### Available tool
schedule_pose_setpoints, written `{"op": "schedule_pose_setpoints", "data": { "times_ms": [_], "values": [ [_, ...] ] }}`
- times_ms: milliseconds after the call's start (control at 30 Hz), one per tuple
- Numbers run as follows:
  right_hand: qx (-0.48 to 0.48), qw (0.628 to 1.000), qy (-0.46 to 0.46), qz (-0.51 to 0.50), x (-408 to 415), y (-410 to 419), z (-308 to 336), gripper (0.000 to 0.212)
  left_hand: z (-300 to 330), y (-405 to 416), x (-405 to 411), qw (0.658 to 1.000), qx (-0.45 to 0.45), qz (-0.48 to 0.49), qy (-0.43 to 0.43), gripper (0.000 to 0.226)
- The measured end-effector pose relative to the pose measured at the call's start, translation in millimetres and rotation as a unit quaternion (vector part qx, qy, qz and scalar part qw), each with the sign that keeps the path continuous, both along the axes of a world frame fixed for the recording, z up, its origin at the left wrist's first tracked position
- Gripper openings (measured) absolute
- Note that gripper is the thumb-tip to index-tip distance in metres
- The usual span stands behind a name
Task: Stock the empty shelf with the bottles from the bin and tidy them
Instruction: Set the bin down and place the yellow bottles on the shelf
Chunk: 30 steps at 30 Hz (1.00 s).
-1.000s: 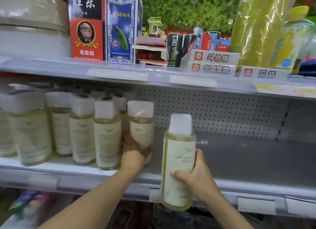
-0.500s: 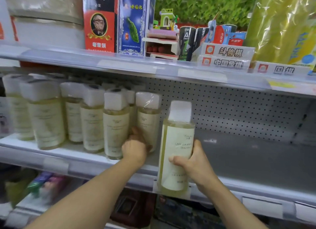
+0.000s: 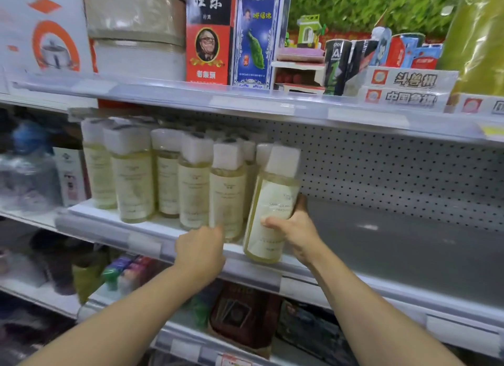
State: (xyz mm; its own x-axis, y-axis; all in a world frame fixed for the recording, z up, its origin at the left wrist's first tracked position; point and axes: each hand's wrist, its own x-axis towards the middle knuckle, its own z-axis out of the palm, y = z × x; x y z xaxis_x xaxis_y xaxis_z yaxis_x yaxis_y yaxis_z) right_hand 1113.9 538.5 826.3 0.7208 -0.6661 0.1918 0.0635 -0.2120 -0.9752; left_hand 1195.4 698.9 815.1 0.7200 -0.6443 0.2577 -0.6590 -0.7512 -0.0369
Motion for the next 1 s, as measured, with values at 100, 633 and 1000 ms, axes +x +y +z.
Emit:
{"op": "schedule_pose_setpoints", "data": {
  "times_ms": [100, 633, 1000],
  "values": [
    [-0.019, 1.0, 0.01, -0.001, 3, 2, -1, 0.066, -4, 10, -1, 1.0, 0.005, -0.004, 0.005, 0.025],
    [-0.138, 0.973, 0.161, -0.09, 4, 17, -19, 0.068, -3, 21, -3, 0.999, -0.012, -0.018, 0.039, 0.027],
    [-0.203, 0.938, 0.264, -0.095, 14, 19, -20, 0.074, -12, 18, 0, 0.999, 0.02, -0.032, 0.036, 0.028]
  ]
}}
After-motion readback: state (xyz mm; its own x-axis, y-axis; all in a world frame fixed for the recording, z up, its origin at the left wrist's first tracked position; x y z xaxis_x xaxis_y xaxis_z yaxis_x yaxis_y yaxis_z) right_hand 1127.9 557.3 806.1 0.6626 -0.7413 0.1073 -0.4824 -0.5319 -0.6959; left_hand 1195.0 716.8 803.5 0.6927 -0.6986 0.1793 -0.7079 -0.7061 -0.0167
